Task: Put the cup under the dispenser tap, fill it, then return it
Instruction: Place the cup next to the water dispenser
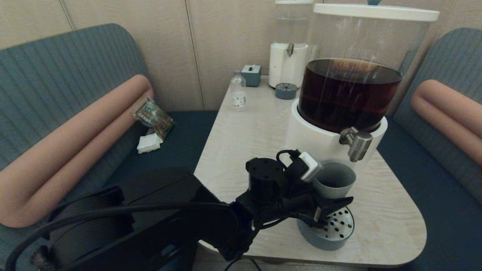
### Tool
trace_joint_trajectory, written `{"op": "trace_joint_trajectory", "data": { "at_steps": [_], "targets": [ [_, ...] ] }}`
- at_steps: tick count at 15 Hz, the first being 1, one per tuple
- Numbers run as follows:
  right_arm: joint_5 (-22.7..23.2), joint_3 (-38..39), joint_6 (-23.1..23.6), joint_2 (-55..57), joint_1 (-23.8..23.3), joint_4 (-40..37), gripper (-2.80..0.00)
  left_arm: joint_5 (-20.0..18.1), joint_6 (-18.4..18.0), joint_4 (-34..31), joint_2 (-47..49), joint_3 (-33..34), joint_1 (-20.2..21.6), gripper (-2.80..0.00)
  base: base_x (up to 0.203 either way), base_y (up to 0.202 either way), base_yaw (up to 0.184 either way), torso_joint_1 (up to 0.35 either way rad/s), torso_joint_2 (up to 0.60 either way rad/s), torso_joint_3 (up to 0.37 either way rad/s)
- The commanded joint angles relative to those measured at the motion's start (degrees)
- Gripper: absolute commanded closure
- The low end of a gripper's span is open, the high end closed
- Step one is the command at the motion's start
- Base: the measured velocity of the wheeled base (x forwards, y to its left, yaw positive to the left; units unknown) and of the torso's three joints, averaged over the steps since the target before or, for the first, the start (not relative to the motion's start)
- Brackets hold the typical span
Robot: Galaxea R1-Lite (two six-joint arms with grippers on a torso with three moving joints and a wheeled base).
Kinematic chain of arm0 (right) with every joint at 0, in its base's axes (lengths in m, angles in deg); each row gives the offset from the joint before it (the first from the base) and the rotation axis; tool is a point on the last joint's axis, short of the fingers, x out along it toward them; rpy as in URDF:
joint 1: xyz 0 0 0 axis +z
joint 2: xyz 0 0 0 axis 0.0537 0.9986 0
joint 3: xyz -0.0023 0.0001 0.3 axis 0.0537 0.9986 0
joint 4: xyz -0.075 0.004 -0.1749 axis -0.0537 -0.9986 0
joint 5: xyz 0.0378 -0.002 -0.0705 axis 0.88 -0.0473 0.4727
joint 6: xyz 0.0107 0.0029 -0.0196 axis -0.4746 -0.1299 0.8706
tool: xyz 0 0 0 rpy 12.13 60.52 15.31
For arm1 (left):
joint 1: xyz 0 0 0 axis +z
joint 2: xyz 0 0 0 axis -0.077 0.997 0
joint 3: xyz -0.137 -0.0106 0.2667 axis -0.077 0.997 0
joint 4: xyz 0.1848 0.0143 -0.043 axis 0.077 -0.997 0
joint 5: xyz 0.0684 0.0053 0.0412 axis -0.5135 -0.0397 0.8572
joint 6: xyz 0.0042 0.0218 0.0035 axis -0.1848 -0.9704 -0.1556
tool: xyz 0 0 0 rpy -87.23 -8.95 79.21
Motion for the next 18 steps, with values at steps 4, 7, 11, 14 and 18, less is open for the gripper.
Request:
{"op": "trace_joint_trajectory", "data": {
  "at_steps": [4,7,11,14,18],
  "targets": [
    [0.0,0.0,0.0,0.1,0.0,0.0,0.0,0.0,0.3,1.9,-5.3,6.5,1.6,0.0,0.0,0.0,0.0,0.0,0.0,0.0],
    [0.0,0.0,0.0,0.1,0.0,0.0,0.0,0.0,0.2,2.4,-7.7,10.2,3.8,0.0,0.0,0.0,0.0,0.0,0.0,0.0],
    [0.0,0.0,0.0,0.1,0.0,0.0,0.0,0.0,0.4,4.2,-10.5,14.1,7.6,0.0,0.0,0.0,0.0,0.0,0.0,0.0],
    [0.0,0.0,0.0,0.1,0.0,0.0,0.0,-0.2,0.5,5.5,-11.5,15.4,11.2,0.0,0.0,0.0,0.0,0.0,0.0,0.0],
    [0.0,0.0,0.0,0.1,0.0,0.0,0.0,-0.3,1.1,6.6,-11.2,15.3,16.1,0.0,0.0,0.0,0.0,0.0,0.0,0.0]
  ]
}}
